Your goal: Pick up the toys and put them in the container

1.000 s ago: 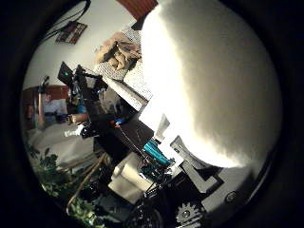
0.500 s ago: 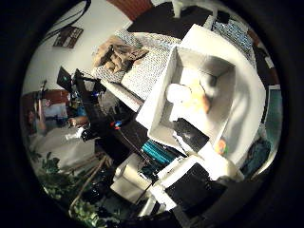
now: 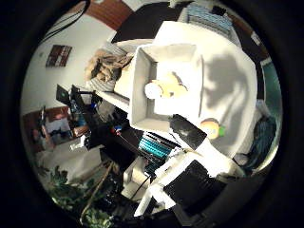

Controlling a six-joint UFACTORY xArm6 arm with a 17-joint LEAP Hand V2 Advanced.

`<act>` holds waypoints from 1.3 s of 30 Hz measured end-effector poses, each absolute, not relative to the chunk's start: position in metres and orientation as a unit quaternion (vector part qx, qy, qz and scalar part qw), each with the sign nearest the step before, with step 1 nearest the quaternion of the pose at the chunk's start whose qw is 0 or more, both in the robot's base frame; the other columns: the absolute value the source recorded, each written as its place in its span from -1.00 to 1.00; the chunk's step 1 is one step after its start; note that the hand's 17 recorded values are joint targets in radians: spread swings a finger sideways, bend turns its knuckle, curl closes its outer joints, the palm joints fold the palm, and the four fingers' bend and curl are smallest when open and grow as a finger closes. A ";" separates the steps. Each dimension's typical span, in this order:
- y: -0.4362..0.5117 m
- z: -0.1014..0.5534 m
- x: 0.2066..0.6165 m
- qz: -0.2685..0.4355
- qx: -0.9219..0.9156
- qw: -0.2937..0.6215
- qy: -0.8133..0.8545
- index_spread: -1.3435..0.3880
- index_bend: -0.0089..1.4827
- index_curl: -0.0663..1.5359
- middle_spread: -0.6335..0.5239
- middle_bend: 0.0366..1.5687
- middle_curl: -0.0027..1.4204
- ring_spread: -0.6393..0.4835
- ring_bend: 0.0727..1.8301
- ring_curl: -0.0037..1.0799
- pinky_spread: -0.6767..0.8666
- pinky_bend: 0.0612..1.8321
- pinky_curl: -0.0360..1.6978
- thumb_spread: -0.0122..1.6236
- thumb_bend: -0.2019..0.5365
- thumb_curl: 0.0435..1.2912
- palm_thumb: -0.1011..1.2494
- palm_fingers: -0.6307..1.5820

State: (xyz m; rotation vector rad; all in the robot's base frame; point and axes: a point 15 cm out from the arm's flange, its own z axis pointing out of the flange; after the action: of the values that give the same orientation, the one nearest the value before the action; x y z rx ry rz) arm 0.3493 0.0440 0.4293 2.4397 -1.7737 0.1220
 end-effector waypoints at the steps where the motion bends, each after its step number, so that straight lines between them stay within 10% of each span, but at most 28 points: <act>1: 0.029 0.423 0.342 0.036 0.799 0.065 -0.596 0.09 -0.78 -0.56 0.00 -0.71 -0.50 0.30 -0.53 -0.54 0.51 -0.45 -0.47 0.39 -0.52 -0.42 0.13 -0.24; 18: -0.076 0.279 0.246 -0.056 0.734 0.113 -0.668 0.13 -0.78 -0.59 0.08 -0.77 -0.53 0.42 -0.58 -0.58 0.49 -0.38 -0.56 0.40 -0.52 -0.46 0.04 -0.30; 39: -0.062 0.185 0.276 -0.072 0.732 0.078 -0.673 0.15 -0.78 -0.59 0.09 -0.79 -0.53 0.45 -0.61 -0.56 0.48 -0.35 -0.63 0.39 -0.51 -0.50 0.03 -0.32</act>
State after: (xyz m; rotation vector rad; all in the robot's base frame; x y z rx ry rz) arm 0.2756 -0.0622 0.1847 2.1924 -2.0138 -0.2148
